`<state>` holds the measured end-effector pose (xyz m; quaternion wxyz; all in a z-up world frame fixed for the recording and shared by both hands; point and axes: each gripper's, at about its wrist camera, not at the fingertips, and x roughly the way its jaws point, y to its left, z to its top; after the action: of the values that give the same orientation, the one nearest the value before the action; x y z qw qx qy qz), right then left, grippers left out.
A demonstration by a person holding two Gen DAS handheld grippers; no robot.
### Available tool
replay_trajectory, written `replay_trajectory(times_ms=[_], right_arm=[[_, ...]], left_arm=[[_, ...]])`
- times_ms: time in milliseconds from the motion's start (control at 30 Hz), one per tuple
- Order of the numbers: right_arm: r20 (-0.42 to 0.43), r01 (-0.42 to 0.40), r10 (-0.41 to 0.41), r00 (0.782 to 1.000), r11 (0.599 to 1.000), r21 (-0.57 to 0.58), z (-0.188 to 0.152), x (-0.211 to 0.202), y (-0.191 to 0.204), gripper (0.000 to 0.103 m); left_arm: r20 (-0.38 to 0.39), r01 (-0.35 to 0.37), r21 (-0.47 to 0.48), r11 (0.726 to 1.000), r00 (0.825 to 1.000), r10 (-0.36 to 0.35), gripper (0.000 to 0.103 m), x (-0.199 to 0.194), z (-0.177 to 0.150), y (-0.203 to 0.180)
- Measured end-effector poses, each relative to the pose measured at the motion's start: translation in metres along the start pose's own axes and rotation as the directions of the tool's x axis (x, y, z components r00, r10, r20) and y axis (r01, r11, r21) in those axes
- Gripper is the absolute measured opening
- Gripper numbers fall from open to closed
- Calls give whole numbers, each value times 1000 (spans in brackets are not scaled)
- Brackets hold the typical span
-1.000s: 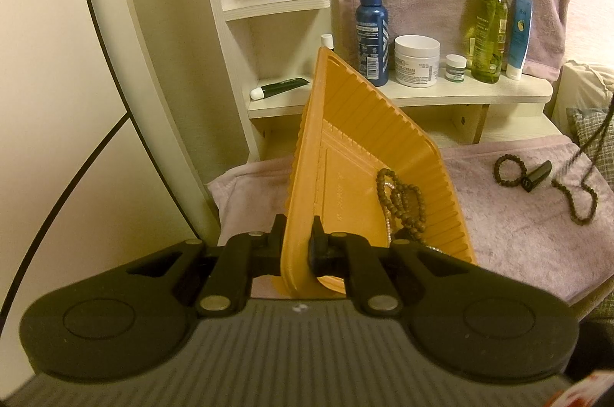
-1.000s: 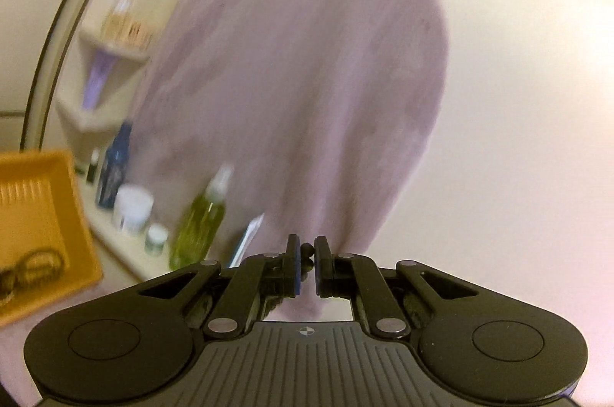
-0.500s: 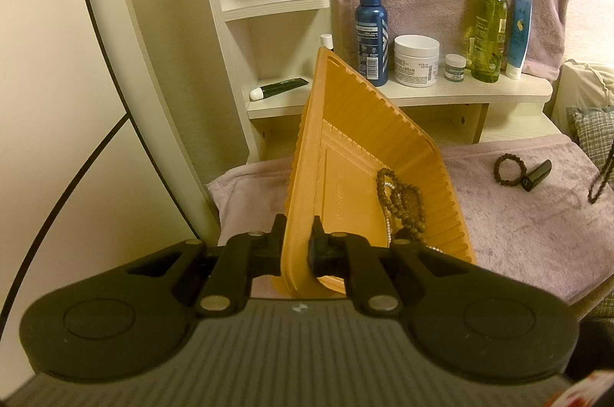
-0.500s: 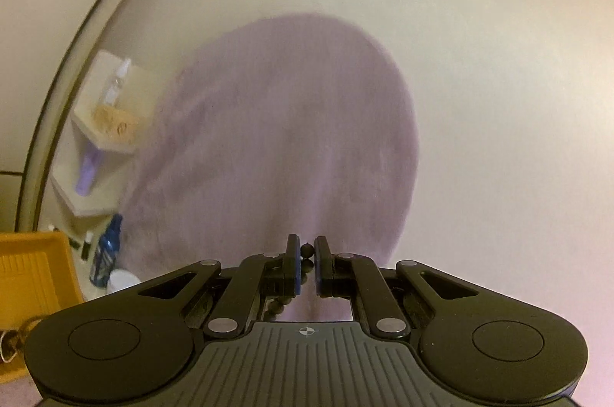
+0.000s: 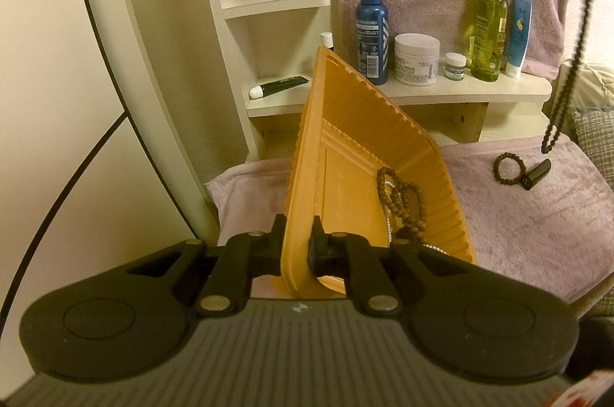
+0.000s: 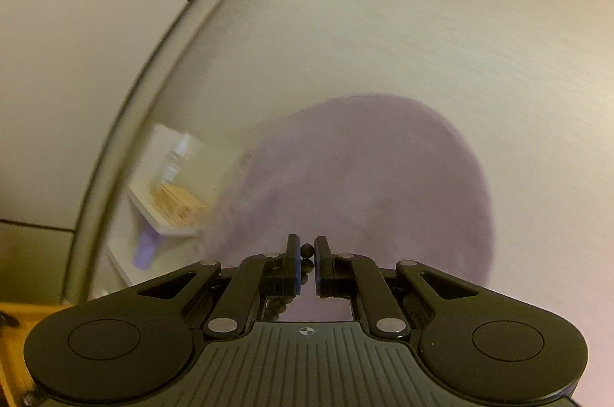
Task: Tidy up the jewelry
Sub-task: 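Lift the long bead strand high and carry it over the orange tray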
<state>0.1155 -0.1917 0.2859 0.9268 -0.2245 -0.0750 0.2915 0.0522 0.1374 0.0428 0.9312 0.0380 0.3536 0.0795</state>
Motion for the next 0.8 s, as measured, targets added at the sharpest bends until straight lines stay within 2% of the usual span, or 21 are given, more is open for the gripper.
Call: replay_trajectory(times_ms=[233, 333, 433, 533, 600, 733, 767, 800], right_arm=[[12, -136, 137, 991, 990, -27, 11, 47, 23, 7], [0, -211, 211, 977, 976, -54, 9, 66, 34, 7], [-29, -305, 303, 952, 951, -58, 6, 82, 46, 7], [-65, -441, 439, 896, 897, -25, -2, 101, 54, 7], [-75, -528, 527, 847, 849, 6, -7, 113, 57, 7], [-48, -650, 653, 756, 757, 63, -11, 134, 59, 7], [-39, -684, 687, 725, 726, 75, -11, 140, 59, 7], [-29, -706, 710, 704, 703, 84, -11, 145, 61, 7]], left_arm=[[-3, 4, -1, 1000, 1000, -4, 9, 1, 0, 2], [-3, 5, 0, 1000, 1000, -5, 9, 1, 0, 2], [-2, 5, -1, 1000, 1000, -5, 9, 1, 0, 1], [-2, 5, -2, 1000, 1000, -5, 9, 1, 0, 2], [-3, 5, -3, 1000, 1000, -5, 9, 1, 0, 2], [-3, 5, -6, 1000, 1000, -5, 9, 1, 1, 2], [-3, 6, -7, 1000, 1000, -6, 9, 1, 1, 2], [-3, 5, -7, 1000, 1000, -5, 9, 1, 1, 2]])
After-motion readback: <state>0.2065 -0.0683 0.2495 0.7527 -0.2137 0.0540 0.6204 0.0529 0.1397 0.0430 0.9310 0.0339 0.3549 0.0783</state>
